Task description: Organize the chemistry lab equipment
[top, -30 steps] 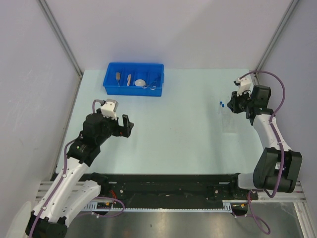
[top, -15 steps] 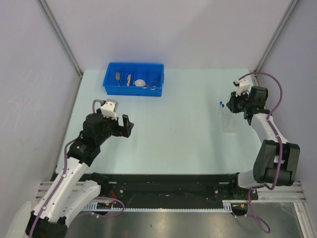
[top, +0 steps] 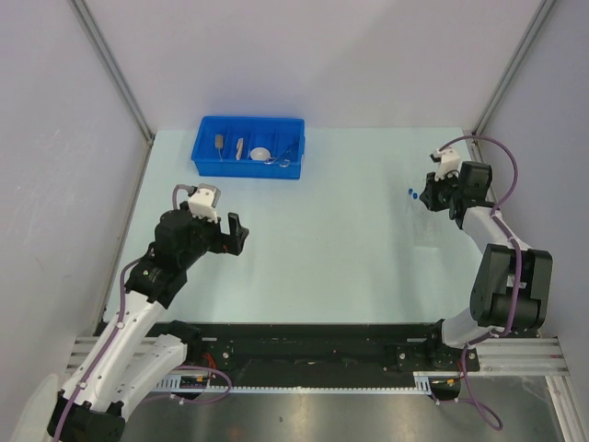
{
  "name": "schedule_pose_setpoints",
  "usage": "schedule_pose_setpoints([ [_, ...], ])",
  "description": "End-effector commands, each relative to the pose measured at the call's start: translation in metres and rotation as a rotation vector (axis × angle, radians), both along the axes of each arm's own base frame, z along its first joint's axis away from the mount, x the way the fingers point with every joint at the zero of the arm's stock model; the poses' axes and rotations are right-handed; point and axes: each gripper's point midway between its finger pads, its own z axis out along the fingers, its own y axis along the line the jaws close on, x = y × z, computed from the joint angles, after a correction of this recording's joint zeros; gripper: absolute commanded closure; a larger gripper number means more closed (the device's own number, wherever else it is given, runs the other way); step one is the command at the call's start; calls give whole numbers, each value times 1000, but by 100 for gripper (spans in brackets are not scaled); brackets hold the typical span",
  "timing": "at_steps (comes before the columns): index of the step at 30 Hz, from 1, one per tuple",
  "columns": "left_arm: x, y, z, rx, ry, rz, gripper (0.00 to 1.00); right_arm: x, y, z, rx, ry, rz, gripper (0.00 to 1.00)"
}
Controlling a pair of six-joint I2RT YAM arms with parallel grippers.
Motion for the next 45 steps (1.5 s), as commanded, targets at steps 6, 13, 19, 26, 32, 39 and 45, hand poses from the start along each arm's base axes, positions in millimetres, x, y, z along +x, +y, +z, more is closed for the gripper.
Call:
schedule_pose_setpoints([
  [6, 6, 4, 4, 38, -43, -2, 0, 7, -1, -4, -20, -23, 4, 89],
  [13, 6, 5, 5, 37, -46, 0, 0, -6, 0, -9, -36, -6, 27, 86],
  [19, 5, 4, 5, 36, -48, -3, 0, -11, 2, 0, -44, -20, 41, 75],
  [26, 5, 5, 7, 33, -53, -3, 0, -13, -1, 38, -100, -123, 32, 50],
  [32, 5, 4, 5, 36, -46, -6, 0, -22, 33, 46, -78, -88, 155, 48],
  [39, 5, 5, 5, 39, -49, 1, 0, -49, 117, -4, -5, 166, 339, 48],
  [45, 6, 6, 4, 41, -45, 3, 0, -35, 114, -46, -75, 310, 195, 49],
])
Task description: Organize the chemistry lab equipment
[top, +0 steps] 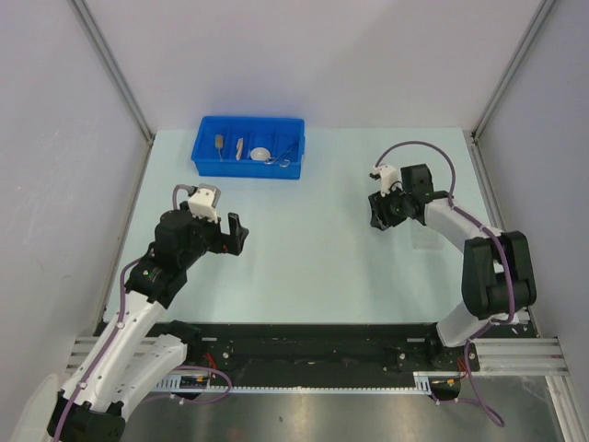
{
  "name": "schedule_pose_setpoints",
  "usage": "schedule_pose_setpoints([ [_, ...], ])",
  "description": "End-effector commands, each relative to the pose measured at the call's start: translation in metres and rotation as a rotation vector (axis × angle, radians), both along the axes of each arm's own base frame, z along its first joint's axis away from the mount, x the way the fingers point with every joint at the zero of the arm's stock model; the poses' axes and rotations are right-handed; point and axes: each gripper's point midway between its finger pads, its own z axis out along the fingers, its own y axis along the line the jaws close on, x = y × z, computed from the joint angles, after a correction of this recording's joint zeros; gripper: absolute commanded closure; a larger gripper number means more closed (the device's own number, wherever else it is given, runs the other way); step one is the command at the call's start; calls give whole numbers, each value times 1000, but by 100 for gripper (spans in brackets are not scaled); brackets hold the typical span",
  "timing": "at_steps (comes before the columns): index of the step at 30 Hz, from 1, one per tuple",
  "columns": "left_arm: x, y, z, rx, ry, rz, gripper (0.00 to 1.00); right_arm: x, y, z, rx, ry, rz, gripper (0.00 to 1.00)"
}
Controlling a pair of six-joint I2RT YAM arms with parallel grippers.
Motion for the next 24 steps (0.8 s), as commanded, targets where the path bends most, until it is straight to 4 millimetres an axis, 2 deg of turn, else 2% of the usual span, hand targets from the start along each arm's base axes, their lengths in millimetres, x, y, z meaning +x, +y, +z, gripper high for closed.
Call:
schedule_pose_setpoints([
  [1, 6, 6, 4, 37, -43, 7, 0, 18, -23, -19, -92, 86, -187, 49],
  [2, 6, 6, 4, 37, -43, 9, 0, 23, -28, -20, -105, 91, -217, 49],
  [3, 6, 6, 5, 37, -46, 10, 0, 25, -35, -30, -125, 113, -247, 49],
  [6, 6, 6, 5, 37, -48, 10, 0, 32, -51, -33, -166, 112, -313, 47],
  [12, 6, 6, 4, 37, -43, 5, 0, 39, -70, -40, -204, 130, -376, 31],
  [19, 6, 6, 5, 37, -46, 7, 0, 51, -92, -44, -236, 140, -451, 25],
  [24, 6, 6, 5, 37, -46, 8, 0, 61, -104, -52, -224, 167, -482, 25],
])
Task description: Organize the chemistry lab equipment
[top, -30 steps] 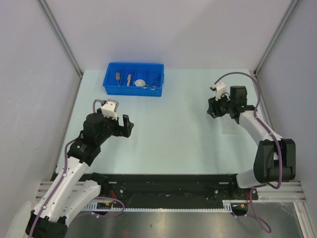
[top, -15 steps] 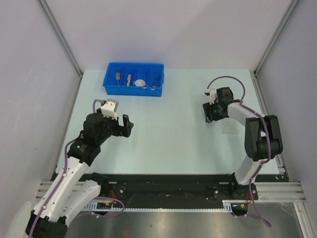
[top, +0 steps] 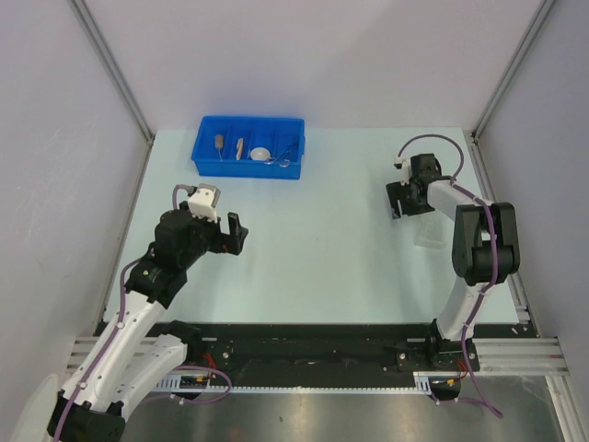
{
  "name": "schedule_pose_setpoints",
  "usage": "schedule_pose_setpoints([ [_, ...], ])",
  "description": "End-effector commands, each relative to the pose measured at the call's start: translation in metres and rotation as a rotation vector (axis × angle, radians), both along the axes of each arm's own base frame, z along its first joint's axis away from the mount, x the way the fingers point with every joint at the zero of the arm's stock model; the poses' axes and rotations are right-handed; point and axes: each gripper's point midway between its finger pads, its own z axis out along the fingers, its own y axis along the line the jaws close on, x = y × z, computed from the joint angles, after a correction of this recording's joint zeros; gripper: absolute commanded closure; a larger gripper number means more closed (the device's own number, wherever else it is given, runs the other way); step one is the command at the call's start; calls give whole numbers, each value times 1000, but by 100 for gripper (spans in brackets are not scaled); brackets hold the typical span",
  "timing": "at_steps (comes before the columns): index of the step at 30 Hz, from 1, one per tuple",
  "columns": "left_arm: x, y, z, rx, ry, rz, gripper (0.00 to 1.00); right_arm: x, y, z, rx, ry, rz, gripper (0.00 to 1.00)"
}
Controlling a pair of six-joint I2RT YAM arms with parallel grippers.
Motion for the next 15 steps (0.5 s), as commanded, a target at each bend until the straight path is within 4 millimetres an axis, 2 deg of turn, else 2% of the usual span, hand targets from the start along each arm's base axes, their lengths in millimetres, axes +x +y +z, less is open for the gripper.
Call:
schedule_pose_setpoints([
  [1, 6, 4, 4, 36, -41, 0, 0, 22, -15, 8, -6, -24, -61, 25],
  [7, 6, 5, 3, 39, -38, 5, 0, 39, -15, 2, 8, -18, -69, 29],
  [8, 6, 6, 3, 38, -40, 5, 0, 47, -14, 7, 16, -33, -68, 32],
  [9, 6, 5, 2, 40, -37, 5, 0, 49, -14, -1, 21, -14, -71, 35],
  [10, 6, 6, 2, 40, -37, 7, 0, 47, -13, -3, 24, 8, -77, 37],
  [11, 6, 6, 3, 40, -38, 8, 0, 54, -12, 1, 28, 1, -77, 39],
  [13, 6, 7, 3, 41, -39, 11, 0, 53, -13, -9, 30, 36, -85, 46],
  [15, 7, 7, 2, 42, -36, 12, 0, 54, -13, -11, 33, 43, -86, 57],
])
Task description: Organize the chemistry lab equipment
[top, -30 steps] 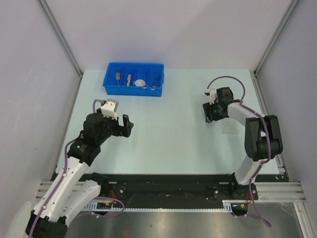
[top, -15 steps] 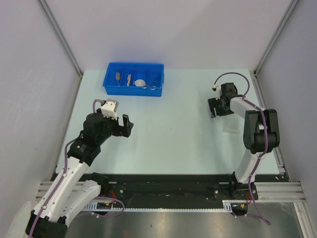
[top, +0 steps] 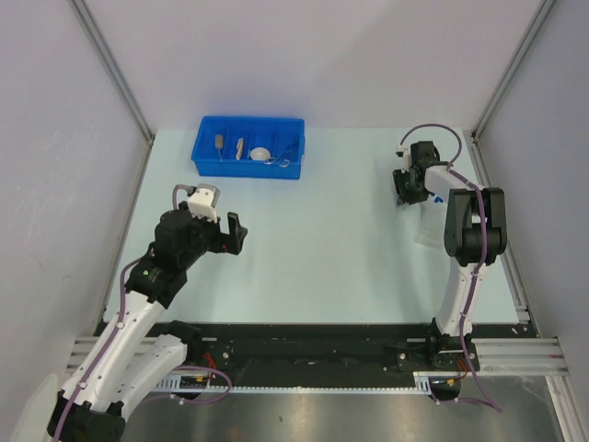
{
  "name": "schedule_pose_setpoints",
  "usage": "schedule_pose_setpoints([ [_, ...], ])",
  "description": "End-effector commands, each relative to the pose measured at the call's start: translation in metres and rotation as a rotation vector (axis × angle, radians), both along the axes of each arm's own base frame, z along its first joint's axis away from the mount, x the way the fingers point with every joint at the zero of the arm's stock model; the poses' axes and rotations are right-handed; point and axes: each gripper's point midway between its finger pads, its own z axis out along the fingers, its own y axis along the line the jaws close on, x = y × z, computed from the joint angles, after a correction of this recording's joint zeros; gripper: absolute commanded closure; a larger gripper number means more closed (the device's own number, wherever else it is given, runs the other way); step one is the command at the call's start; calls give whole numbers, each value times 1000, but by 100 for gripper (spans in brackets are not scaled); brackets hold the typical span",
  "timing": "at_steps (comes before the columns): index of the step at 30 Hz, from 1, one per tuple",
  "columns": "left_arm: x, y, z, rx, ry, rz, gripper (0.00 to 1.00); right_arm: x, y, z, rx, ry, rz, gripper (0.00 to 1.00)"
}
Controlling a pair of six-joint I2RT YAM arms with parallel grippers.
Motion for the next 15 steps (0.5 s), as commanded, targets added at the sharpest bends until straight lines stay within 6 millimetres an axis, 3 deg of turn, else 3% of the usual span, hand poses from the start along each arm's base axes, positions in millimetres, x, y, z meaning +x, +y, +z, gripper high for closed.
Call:
schedule_pose_setpoints([
  [1, 6, 5, 2, 38, -35, 0, 0, 2, 0, -3, 20, 37, -22, 61],
  [9, 3, -7, 6, -10, -21, -44, 0, -17, 11, -10, 74, 82, 15, 86],
  [12, -2, -28, 13, -115, -2, -119, 0, -26, 31, 2, 180, 73, 74, 89],
  [14, -6, -44, 18, -244, 26, -144, 0, -37, 56, 19, 311, 66, 144, 91],
  [15, -10, -61, 22, -326, 18, -224, 0, -41, 63, 26, 358, 59, 161, 91],
])
